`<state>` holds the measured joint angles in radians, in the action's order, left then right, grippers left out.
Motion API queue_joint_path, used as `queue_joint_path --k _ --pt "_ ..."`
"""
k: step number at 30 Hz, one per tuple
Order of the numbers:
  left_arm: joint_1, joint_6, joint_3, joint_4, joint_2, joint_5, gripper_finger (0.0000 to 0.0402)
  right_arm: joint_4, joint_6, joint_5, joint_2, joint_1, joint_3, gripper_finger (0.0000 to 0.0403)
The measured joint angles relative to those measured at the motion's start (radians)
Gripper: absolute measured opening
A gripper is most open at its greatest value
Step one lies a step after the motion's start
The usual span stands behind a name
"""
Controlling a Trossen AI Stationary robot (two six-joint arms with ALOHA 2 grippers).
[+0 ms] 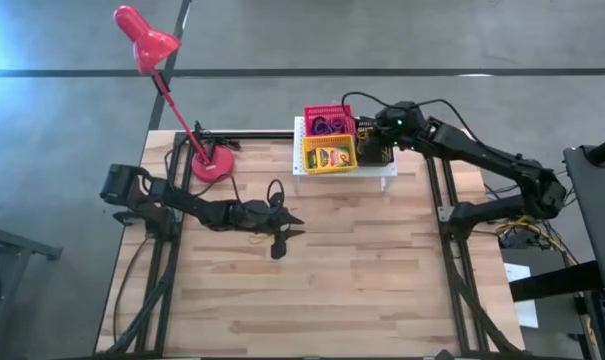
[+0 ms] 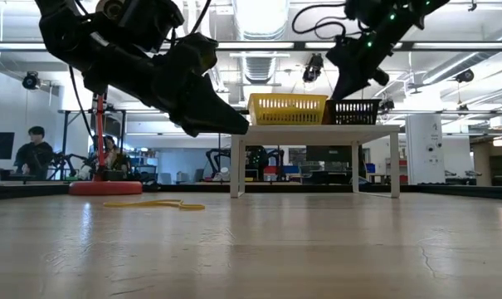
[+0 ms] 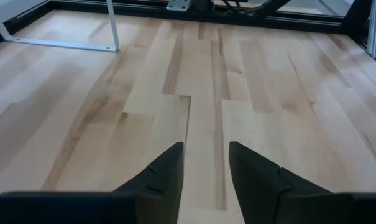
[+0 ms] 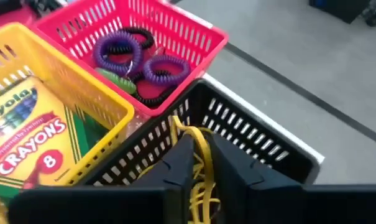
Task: Pick & Place Office Desk Supplies
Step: Put the yellow rubber band into the black bin on the shelf
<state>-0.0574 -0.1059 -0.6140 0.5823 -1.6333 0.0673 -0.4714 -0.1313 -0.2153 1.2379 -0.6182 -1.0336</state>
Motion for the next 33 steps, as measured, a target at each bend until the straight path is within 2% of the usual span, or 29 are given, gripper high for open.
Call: queue_joint_path --k 5,10,13,19,22,25,28,30,33 --pt "0.000 0.000 0.000 -0.033 0.035 0.000 0.0129 -0.003 0.027 -0.035 -0.061 0.005 -0.011 0.0102" --pt "-0.003 -0.001 0.000 -0.205 0.147 0.027 0.0129 0.027 0.029 -0.042 -0.160 0.087 0.031 0.0134" --pt "-0.014 -0.003 0.000 -0.370 0.233 0.086 0.0129 0.047 0.004 -0.079 -0.213 0.174 0.085 0.0138" --pt "-0.047 -0.003 -0.001 -0.648 0.360 0.192 0.0129 0.145 -0.014 -0.241 -0.273 0.383 0.236 0.0127" --pt "-0.050 -0.027 -0.001 -0.709 0.379 0.195 0.0129 0.183 -0.032 -0.327 -0.274 0.467 0.302 0.0119" --pt "-0.050 -0.046 0.000 -0.705 0.381 0.197 0.0129 0.223 -0.028 -0.387 -0.264 0.487 0.338 0.0113" --pt "-0.049 -0.048 0.000 -0.666 0.381 0.217 0.0129 0.231 0.000 -0.361 -0.253 0.448 0.319 0.0116" --pt "-0.048 -0.049 0.000 -0.645 0.380 0.237 0.0129 0.233 0.047 -0.286 -0.240 0.398 0.284 0.0126" --pt "-0.048 -0.049 -0.001 -0.623 0.380 0.240 0.0129 0.196 0.104 -0.117 -0.202 0.296 0.224 0.0148"
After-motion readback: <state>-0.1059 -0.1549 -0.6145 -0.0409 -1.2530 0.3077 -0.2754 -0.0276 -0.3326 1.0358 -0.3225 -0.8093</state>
